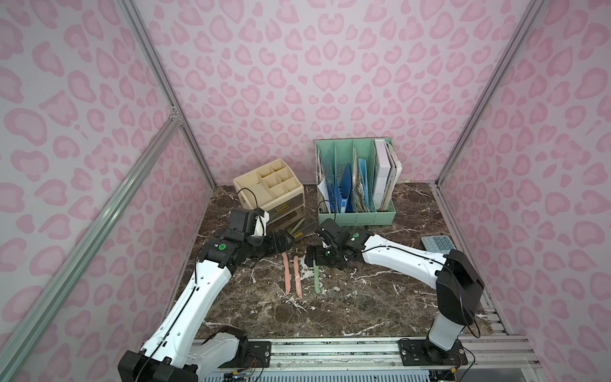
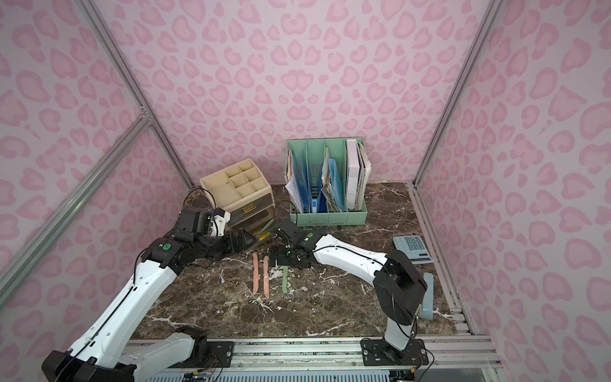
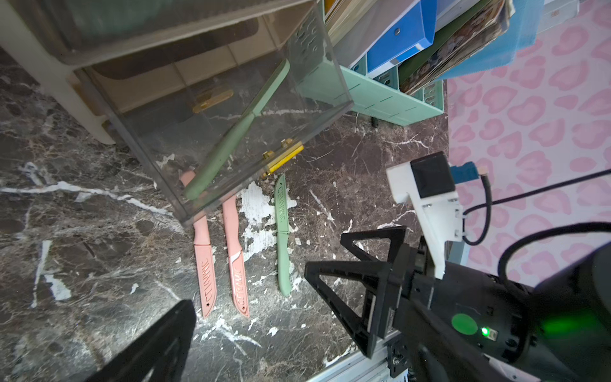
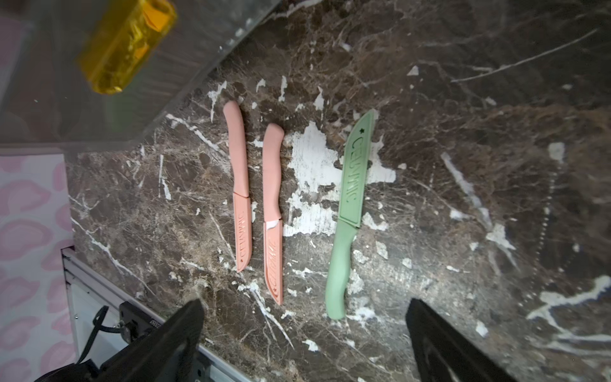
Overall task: Place the fruit knives into the drawer by color
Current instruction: Pick up the fruit knife from the center of the board.
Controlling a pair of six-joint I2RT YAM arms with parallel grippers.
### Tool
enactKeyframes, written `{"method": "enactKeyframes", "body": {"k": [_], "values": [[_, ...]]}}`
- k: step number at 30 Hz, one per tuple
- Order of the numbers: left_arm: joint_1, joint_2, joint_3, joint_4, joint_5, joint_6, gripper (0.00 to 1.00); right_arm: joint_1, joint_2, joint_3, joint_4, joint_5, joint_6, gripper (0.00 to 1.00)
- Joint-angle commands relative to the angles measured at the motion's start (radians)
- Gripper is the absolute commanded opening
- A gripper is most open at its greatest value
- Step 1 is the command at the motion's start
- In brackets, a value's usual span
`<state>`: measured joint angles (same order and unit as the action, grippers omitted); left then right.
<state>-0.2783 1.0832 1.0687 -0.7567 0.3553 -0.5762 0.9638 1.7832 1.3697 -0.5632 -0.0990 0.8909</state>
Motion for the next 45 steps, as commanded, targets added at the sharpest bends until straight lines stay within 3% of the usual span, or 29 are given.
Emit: {"method": "enactKeyframes", "body": {"k": [1,14,29,35,45], "values": [[-0.005,-0.018,-0.027,0.010,0.007,0.016,0.99,0.017,0.026,0.000,0.002,0.061,-0.021,0.95],[-0.008,-0.061,-0.091,0.007,0.002,0.015,0.99,0.070,0.162,0.013,-0.025,0.122,-0.049,0.79],[-0.008,-0.075,-0.113,0.012,0.002,-0.001,0.99,0.111,0.255,0.062,-0.062,0.196,-0.060,0.46],[-0.008,-0.068,-0.107,0.014,0.003,0.003,0.99,0.112,0.297,0.072,-0.078,0.215,-0.064,0.41],[-0.009,-0.060,-0.110,0.020,0.002,0.004,0.99,0.109,0.299,0.062,-0.078,0.228,-0.065,0.09]]}}
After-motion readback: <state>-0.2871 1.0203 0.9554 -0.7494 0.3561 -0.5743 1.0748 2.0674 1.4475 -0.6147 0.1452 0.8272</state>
